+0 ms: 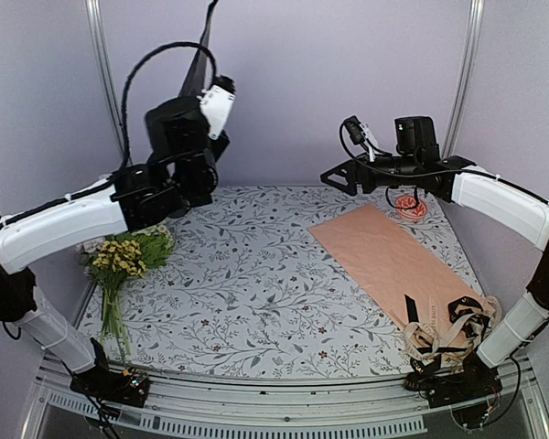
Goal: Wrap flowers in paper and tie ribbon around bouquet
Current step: Place the folded wrapping paper at the center of the board.
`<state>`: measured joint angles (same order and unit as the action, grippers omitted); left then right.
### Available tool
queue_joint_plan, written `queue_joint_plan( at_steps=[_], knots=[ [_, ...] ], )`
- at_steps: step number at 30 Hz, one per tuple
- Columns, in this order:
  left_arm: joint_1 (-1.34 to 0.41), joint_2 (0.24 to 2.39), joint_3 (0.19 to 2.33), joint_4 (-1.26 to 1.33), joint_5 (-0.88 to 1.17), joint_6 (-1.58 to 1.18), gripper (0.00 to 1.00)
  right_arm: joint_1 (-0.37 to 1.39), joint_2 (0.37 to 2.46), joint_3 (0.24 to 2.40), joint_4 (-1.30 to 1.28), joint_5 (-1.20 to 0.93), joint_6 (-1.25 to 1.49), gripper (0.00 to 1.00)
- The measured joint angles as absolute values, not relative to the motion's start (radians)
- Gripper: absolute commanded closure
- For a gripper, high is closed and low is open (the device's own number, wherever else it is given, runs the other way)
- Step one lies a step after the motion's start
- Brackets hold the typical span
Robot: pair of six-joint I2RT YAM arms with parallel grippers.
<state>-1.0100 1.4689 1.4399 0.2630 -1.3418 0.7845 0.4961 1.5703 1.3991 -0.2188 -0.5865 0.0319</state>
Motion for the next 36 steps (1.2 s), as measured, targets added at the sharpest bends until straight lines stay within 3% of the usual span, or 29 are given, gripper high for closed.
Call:
queue_joint_plan(
  at_steps=[5,15,19,21,25,28,36],
  knots=[
    [-0.995,1.733,1.699,-0.261,-0.936,0.373,1.00,0.496,1.568,1.374,-0.221,-0.577,0.038,0.24],
    [-0.907,2.117,1.919,-0.624,-0.253,0.069,0.99,0.421,1.534,1.246,-0.242,-0.470,0.120,0.24],
    [-0.849,2.211,1.989,-0.665,-0.036,0.006,0.58,0.381,1.535,1.185,-0.242,-0.438,0.157,0.24],
    [-0.820,2.221,1.998,-0.662,0.051,-0.012,0.42,0.379,1.542,1.165,-0.247,-0.434,0.166,0.24],
    [-0.775,2.215,2.000,-0.638,0.179,-0.037,0.23,0.382,1.575,1.144,-0.242,-0.433,0.185,0.24],
    [-0.754,2.163,1.923,-0.593,0.232,-0.044,0.18,0.382,1.605,1.118,-0.231,-0.443,0.200,0.25],
    [-0.604,1.773,1.399,-0.472,0.206,-0.152,0.20,0.386,1.714,1.068,-0.201,-0.508,0.241,0.38]
  ],
)
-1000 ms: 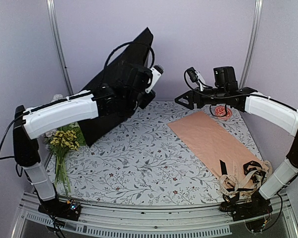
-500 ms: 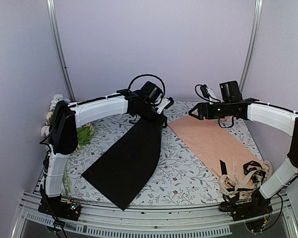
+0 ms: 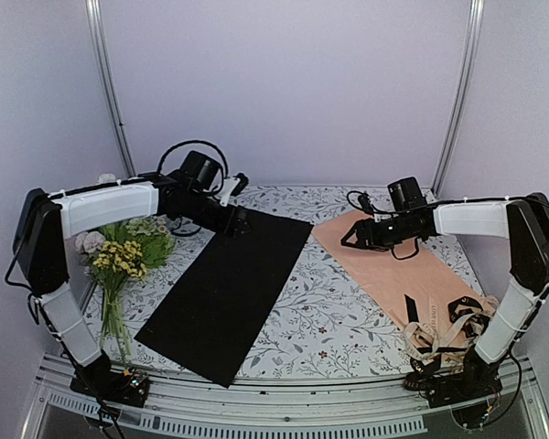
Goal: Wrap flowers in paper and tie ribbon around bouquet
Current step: Place the folded wrapping paper at the center of the board.
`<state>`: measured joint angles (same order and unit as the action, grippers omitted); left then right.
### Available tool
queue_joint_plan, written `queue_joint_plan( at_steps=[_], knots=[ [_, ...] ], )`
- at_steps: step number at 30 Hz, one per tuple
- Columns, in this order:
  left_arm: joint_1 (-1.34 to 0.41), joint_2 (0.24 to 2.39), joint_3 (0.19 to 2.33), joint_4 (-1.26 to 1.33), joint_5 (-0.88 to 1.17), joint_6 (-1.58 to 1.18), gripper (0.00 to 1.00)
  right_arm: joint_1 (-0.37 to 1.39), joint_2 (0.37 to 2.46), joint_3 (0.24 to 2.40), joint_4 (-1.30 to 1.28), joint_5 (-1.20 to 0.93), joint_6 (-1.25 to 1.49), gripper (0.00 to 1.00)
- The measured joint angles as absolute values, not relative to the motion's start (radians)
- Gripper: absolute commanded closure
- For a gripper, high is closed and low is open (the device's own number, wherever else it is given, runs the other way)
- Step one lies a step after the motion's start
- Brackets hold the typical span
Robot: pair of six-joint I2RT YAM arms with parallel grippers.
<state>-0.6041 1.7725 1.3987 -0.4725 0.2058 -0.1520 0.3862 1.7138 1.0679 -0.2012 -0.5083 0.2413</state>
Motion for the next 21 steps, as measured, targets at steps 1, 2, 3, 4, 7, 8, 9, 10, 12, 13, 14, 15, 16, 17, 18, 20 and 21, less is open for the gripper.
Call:
queue_joint_plan(
  at_steps=[1,2,3,4,7,8,9,10,12,13,14,15,16,17,18,20,21],
  knots=[
    [-0.569,1.744,1.353,-0.466,0.188,-0.167,0.20,0.389,1.724,1.068,-0.197,-0.511,0.246,0.37],
    [-0.527,1.715,1.299,-0.453,0.162,-0.183,0.20,0.394,1.734,1.070,-0.196,-0.512,0.249,0.38],
    [-0.485,1.694,1.248,-0.446,0.142,-0.198,0.20,0.401,1.744,1.075,-0.196,-0.512,0.252,0.38],
    [-0.442,1.682,1.200,-0.441,0.123,-0.212,0.20,0.411,1.757,1.086,-0.196,-0.512,0.254,0.38],
    [-0.356,1.678,1.078,-0.426,0.090,-0.241,0.20,0.456,1.799,1.132,-0.192,-0.511,0.262,0.37],
    [-0.322,1.678,1.040,-0.426,0.083,-0.248,0.20,0.472,1.814,1.148,-0.189,-0.513,0.265,0.38],
    [-0.306,1.680,1.009,-0.429,0.076,-0.257,0.20,0.488,1.835,1.168,-0.183,-0.518,0.268,0.38],
    [-0.297,1.685,0.989,-0.430,0.074,-0.263,0.20,0.499,1.852,1.182,-0.179,-0.523,0.271,0.38],
    [-0.294,1.703,0.977,-0.426,0.079,-0.272,0.21,0.518,1.900,1.223,-0.178,-0.538,0.282,0.38],
    [-0.294,1.718,0.977,-0.416,0.086,-0.276,0.22,0.523,1.922,1.243,-0.176,-0.541,0.290,0.38],
    [-0.294,1.734,0.977,-0.402,0.094,-0.279,0.22,0.524,1.940,1.258,-0.175,-0.542,0.297,0.38],
    [-0.294,1.752,0.977,-0.389,0.103,-0.281,0.24,0.523,1.954,1.270,-0.175,-0.541,0.301,0.38],
    [-0.294,1.767,0.977,-0.377,0.104,-0.276,0.24,0.522,1.967,1.280,-0.175,-0.538,0.305,0.37],
    [-0.294,1.773,0.982,-0.350,0.123,-0.281,0.25,0.521,1.978,1.291,-0.176,-0.535,0.308,0.37],
    [-0.294,1.780,0.982,-0.334,0.135,-0.280,0.26,0.520,1.987,1.302,-0.176,-0.532,0.311,0.37],
    [-0.297,1.787,0.982,-0.303,0.163,-0.280,0.26,0.514,2.011,1.335,-0.176,-0.519,0.316,0.37],
    [-0.298,1.790,0.982,-0.292,0.174,-0.278,0.26,0.512,2.023,1.354,-0.176,-0.508,0.319,0.37]
  ],
)
